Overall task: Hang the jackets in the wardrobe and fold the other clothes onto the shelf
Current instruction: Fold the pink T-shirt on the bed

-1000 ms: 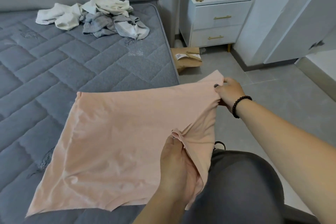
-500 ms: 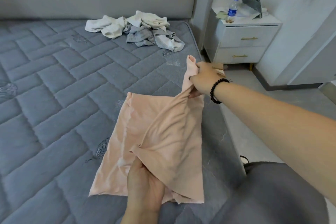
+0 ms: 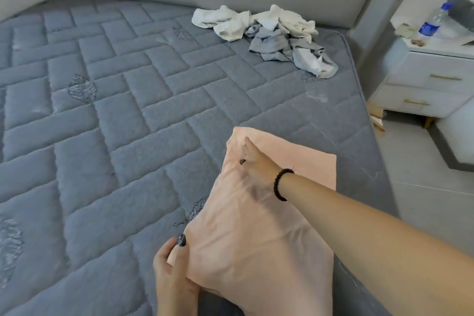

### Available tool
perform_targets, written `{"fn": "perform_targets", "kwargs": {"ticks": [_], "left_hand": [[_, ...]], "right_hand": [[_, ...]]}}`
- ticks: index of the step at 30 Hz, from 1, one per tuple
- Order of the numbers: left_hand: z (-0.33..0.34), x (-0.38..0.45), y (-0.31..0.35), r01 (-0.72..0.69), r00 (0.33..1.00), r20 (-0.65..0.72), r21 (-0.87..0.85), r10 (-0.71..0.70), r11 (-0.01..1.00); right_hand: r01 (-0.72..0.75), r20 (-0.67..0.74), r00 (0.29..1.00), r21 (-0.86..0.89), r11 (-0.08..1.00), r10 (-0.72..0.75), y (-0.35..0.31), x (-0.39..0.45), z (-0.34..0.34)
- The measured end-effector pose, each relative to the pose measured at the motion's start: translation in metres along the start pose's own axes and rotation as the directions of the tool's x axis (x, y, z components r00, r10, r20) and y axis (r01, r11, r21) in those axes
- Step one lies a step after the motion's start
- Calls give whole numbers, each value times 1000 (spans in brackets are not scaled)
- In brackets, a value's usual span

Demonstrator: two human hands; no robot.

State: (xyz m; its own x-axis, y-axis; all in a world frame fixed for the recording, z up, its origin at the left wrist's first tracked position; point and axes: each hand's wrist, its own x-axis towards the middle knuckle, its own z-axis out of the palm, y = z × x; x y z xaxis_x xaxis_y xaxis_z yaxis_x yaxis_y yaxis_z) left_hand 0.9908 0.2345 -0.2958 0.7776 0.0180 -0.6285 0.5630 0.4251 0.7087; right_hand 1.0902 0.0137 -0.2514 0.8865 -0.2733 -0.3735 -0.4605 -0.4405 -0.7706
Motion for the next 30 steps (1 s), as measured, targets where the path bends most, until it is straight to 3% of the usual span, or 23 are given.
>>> {"fn": "perform_targets", "kwargs": {"ticks": [2,6,8,10,12,14,15,17,18,22,26,30], "left_hand": [[-4,16,15,-58,998,-13,96,60,994],[-6,18,10,-119,988,-86,142,132,983],[-8,17,10,-177,967,-141,237,214,955],[-3,13,18,-269,932,-113,419,344,867],[4,7,25,-390,882,56,644,467,658],[16,3,32,-537,784,310,773,538,337],[24,3,32,-636,680,471,761,562,132],[42,1,24,-742,466,750,621,470,-255],[50,2,18,-758,435,821,556,371,-342],[57,19,-6,-732,551,831,522,70,-437],[44,30,-14,-684,587,804,554,93,-475],[30,24,-9,-578,671,715,671,197,-465]], "right_hand": [[95,20,995,13,995,-95,16,-13,7],[324,-21,932,-399,858,-361,51,-52,17],[294,-23,926,-581,759,-376,69,-79,27],[188,-34,959,-671,718,-282,85,-106,39],[118,-53,973,-718,686,-224,96,-126,50],[93,-63,977,-738,668,-205,101,-143,59],[85,-62,979,-740,667,-194,101,-152,62],[101,-50,977,-742,663,-205,101,-166,68],[108,-52,975,-740,664,-216,101,-169,70],[133,-47,970,-719,682,-239,109,-184,64],[-29,-179,976,-666,746,-122,126,-197,62],[-78,-192,980,-595,800,-47,138,-211,58]]}}
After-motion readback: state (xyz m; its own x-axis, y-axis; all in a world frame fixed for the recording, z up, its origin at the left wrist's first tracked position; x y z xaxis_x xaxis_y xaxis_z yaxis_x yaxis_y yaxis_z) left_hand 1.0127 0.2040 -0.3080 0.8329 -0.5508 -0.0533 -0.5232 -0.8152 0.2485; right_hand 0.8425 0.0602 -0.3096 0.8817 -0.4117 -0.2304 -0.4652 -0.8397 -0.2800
